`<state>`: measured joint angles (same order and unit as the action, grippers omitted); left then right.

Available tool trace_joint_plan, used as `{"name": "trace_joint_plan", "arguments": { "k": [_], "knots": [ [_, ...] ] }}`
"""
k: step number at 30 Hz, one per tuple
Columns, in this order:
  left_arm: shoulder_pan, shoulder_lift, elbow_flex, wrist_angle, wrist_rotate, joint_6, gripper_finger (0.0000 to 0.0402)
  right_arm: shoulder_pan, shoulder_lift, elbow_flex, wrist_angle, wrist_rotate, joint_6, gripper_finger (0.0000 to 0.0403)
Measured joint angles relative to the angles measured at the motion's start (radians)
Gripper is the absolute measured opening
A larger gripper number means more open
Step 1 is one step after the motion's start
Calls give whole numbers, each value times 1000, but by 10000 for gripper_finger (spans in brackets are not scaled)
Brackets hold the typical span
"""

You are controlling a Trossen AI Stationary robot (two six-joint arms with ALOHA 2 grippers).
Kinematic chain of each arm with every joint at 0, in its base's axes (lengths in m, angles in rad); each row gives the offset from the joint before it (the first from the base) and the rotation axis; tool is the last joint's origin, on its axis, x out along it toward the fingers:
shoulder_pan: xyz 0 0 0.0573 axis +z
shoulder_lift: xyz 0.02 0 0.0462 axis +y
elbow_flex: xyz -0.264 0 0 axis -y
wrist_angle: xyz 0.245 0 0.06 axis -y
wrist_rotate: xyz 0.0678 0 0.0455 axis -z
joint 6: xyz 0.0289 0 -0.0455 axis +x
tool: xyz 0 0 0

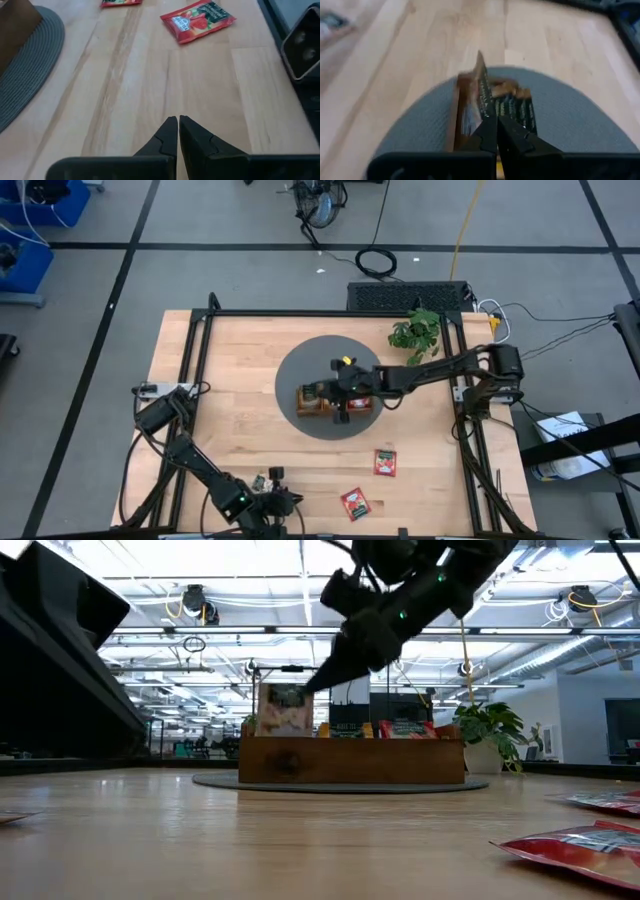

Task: Pick & Place Tea
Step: Put the cinnamon tea sachet into the left compartment of the wooden organizer, then put the strawberry tea sachet into the right compartment of the wooden organizer

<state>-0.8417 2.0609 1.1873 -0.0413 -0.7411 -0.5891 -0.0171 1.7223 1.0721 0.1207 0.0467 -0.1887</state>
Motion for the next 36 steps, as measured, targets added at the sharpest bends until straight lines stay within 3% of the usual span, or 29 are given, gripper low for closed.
{"name": "trace_joint_plan", "arguments": {
  "k": [13,22,31,34,36],
  "knots": [
    [5,0,0,-11,-1,-22,26,-6,89,0,36,1,-16,3],
    [5,0,0,-15,-1,-22,26,-2,40,0,33,3,24,86],
    [14,0,-1,-13,-15,-19,26,25,-135,0,-80,-4,250,150],
    [19,0,-1,1,-17,9,26,81,-238,0,-222,-44,289,143],
    [18,0,-2,45,-15,71,26,160,-301,-10,-303,6,294,118]
  ]
}}
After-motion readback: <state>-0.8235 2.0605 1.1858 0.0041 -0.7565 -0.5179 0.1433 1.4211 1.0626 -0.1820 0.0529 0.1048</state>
